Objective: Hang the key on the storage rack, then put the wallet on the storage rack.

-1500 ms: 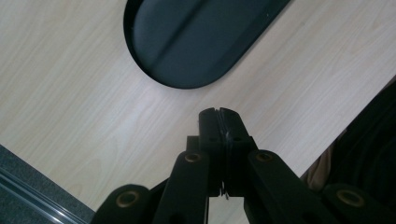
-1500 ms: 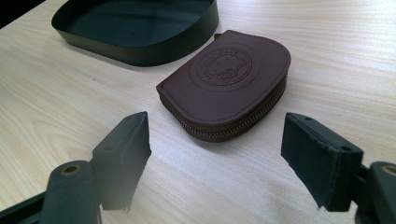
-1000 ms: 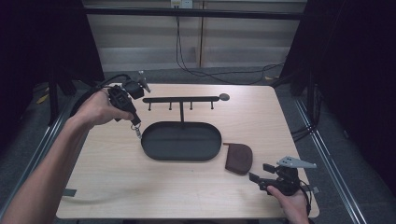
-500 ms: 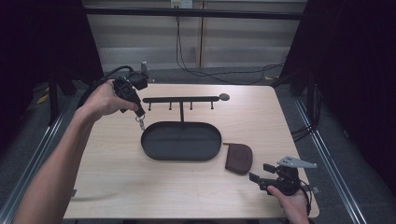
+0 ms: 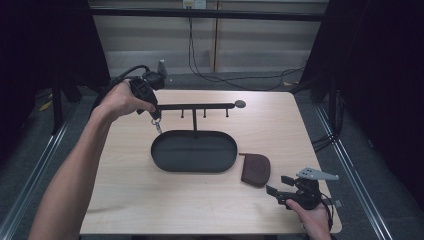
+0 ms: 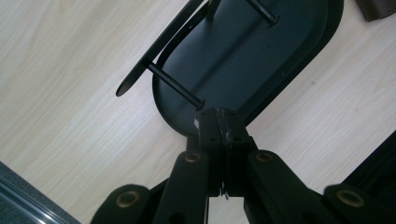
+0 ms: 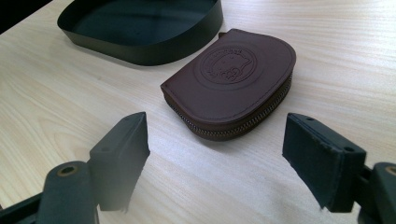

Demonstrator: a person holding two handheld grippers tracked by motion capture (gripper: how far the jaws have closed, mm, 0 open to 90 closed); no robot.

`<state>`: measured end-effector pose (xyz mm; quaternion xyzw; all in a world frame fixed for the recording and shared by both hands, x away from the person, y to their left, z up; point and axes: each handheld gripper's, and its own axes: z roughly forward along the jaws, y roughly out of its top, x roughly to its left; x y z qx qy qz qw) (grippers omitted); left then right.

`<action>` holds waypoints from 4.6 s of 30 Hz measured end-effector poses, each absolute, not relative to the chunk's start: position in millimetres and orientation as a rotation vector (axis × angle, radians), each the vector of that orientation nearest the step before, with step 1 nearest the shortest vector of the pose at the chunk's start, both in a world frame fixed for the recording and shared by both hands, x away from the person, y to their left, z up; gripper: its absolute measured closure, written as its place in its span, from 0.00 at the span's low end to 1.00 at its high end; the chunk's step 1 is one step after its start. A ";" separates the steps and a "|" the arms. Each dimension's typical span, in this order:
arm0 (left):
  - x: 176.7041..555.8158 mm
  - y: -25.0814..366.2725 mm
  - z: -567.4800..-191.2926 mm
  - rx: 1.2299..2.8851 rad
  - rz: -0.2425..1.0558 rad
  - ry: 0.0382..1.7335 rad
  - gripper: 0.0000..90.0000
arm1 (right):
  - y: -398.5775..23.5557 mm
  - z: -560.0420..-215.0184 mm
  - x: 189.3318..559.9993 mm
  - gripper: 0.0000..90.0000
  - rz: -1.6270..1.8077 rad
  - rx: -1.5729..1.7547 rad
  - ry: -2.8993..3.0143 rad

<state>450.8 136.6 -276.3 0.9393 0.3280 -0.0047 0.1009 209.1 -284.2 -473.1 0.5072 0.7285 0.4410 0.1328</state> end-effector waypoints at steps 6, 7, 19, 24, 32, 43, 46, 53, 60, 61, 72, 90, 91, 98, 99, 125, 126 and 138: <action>455.6 134.1 -280.9 2.768 -0.005 0.979 0.99 | -284.1 -473.2 209.1 0.25 1.281 1.470 2.116; 455.9 133.4 -281.4 2.760 0.017 0.982 0.99 | -284.1 -473.2 209.1 0.25 1.282 1.470 2.117; 460.1 137.4 -288.4 2.740 0.038 1.016 0.98 | -283.5 -473.2 209.2 0.25 1.279 1.468 2.123; 460.6 143.7 -290.1 2.717 0.034 1.022 0.95 | -283.9 -473.3 209.5 0.25 1.279 1.475 2.112; 456.6 157.1 -293.3 2.628 0.042 1.021 0.85 | -282.3 -474.2 212.2 0.25 1.271 1.479 2.121; 439.2 175.7 -297.6 2.481 0.095 1.084 0.75 | -282.5 -473.8 210.5 0.25 1.266 1.476 2.124; 432.5 179.5 -302.4 2.446 0.103 1.084 0.72 | -282.7 -474.1 210.7 0.25 1.266 1.476 2.123; 417.5 188.4 -311.0 2.391 0.131 1.078 0.54 | -282.6 -474.4 211.4 0.25 1.260 1.481 2.122; 401.5 201.0 -319.9 2.337 0.170 1.049 0.36 | -281.9 -475.2 213.6 0.25 1.250 1.495 2.126; 399.4 203.9 -320.7 2.322 0.159 1.043 0.34 | -281.9 -475.2 213.5 0.25 1.250 1.494 2.126; 373.4 219.9 -334.7 2.270 0.131 0.985 0.19 | -281.8 -474.2 211.9 0.25 1.261 1.478 2.126; 305.8 271.0 -381.1 2.070 0.312 1.061 0.23 | -282.6 -474.8 213.2 0.25 1.259 1.502 2.102; 302.0 273.3 -386.7 2.070 0.299 1.059 0.23 | -282.8 -474.9 213.2 0.25 1.259 1.502 2.102; 280.7 274.6 -410.0 2.071 0.291 1.048 0.21 | -283.7 -474.6 214.5 0.25 1.254 1.507 2.095; 278.0 273.2 -412.9 2.065 0.284 1.046 0.21 | -283.4 -474.3 214.6 0.25 1.248 1.506 2.097; 240.5 250.9 -465.3 2.007 0.172 0.947 0.22 | -282.3 -437.2 247.8 0.33 1.115 1.553 2.199; 240.1 249.1 -465.8 2.022 0.176 0.940 0.22 | -281.5 -436.3 251.4 0.33 1.101 1.559 2.209; 239.0 254.2 -466.1 2.041 0.146 0.959 0.19 | -262.4 -433.7 288.3 0.22 0.884 1.633 2.414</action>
